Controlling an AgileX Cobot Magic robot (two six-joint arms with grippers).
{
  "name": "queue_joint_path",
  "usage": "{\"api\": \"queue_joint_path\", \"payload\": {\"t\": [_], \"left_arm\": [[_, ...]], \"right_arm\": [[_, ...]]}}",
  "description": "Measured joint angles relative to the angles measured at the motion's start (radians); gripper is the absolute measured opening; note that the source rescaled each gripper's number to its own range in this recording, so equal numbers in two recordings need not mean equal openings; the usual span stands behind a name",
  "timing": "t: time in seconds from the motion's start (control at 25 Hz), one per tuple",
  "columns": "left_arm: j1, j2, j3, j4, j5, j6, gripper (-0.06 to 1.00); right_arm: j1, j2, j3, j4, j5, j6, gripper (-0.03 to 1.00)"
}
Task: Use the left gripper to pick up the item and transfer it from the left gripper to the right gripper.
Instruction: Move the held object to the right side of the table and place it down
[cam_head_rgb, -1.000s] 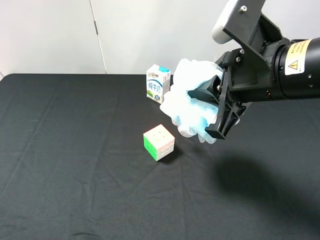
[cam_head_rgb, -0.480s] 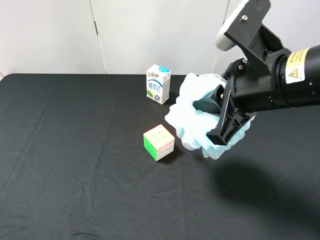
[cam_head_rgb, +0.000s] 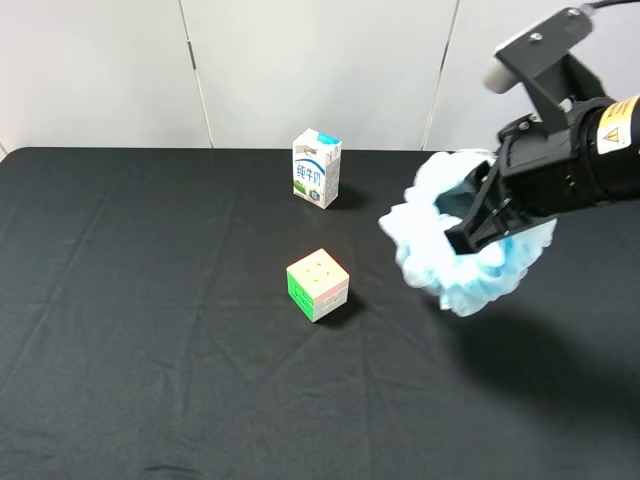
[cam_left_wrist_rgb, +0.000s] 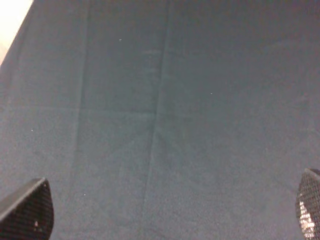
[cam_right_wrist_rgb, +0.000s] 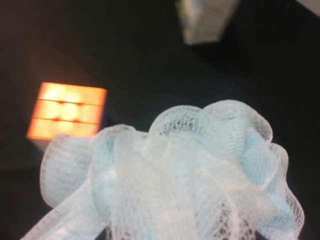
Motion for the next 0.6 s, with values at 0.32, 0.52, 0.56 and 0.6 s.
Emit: {"api": "queue_joint_path", "payload": {"t": [0.32, 0.52, 0.56, 0.6], "left_arm": [[0.000, 0.000, 0.000, 0.001, 0.000, 0.000, 0.96], [0.000, 0.000, 0.000, 0.001, 0.000, 0.000, 0.96], [0.000, 0.000, 0.000, 0.001, 0.000, 0.000, 0.96], [0.000, 0.000, 0.000, 0.001, 0.000, 0.000, 0.96]], "right_arm": [[-0.158, 0.165, 0.000, 0.000, 0.013, 0.000, 0.00], [-0.183, 0.300, 0.000, -0.001, -0.033, 0.000, 0.00], [-0.183, 0.328, 0.000, -0.001, -0.047, 0.000, 0.00], [-0.183, 0.350, 0.000, -0.001, -0.062, 0.000, 0.00]]}}
